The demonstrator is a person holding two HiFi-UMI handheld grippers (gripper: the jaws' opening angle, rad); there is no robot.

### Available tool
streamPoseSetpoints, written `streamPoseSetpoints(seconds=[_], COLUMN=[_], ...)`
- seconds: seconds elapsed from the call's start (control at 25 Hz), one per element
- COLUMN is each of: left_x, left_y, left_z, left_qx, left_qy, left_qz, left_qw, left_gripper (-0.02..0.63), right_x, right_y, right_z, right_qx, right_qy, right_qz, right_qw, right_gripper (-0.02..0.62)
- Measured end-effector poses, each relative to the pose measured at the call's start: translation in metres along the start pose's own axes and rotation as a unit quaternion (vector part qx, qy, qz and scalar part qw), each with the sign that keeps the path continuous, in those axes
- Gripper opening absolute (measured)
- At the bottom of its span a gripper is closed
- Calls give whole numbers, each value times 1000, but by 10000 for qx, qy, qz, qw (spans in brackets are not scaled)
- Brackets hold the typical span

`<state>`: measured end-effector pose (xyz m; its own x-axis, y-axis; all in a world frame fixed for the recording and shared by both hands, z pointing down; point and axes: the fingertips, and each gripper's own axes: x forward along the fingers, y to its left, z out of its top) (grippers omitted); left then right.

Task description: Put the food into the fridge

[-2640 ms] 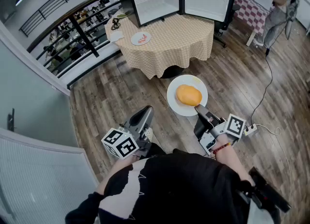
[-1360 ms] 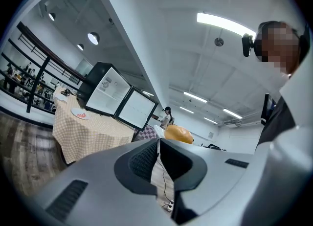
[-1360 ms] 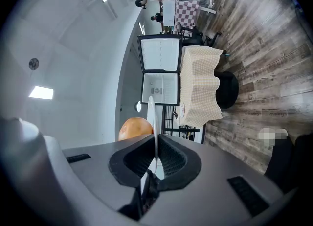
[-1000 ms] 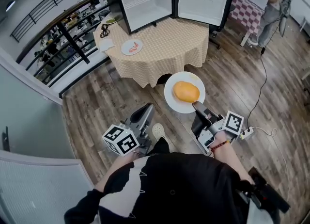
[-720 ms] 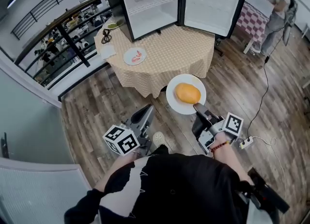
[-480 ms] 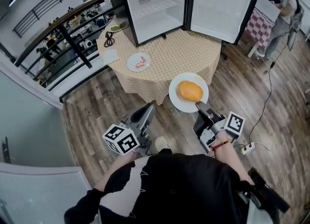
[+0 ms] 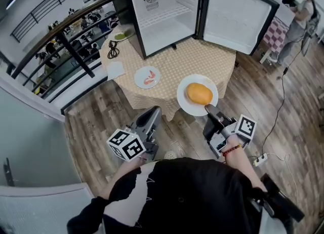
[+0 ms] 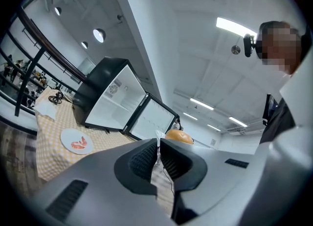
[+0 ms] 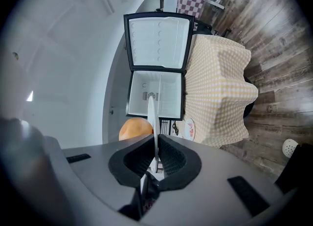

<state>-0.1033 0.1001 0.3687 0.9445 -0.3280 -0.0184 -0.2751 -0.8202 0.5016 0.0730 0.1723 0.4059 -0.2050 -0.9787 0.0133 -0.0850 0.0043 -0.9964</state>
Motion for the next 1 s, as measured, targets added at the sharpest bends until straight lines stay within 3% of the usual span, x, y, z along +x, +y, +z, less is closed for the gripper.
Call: streamPoseSetpoints(seconds=[0.52, 1.0], left_x=[47, 55], left_y=[61, 83], left_z=[31, 23], left_qx=[-60, -23], left_qy=[17, 224], left_qz=[-97, -44], left_qw=[9999, 9997], left_gripper=[17, 17], right_x=[69, 93], right_y=[-8, -12], right_z=[37, 47], right_qx=[-15, -70], right_qy=[-101, -63], right_qz=[-193, -183], right_qw=[9998, 9998], right_gripper=[26, 26])
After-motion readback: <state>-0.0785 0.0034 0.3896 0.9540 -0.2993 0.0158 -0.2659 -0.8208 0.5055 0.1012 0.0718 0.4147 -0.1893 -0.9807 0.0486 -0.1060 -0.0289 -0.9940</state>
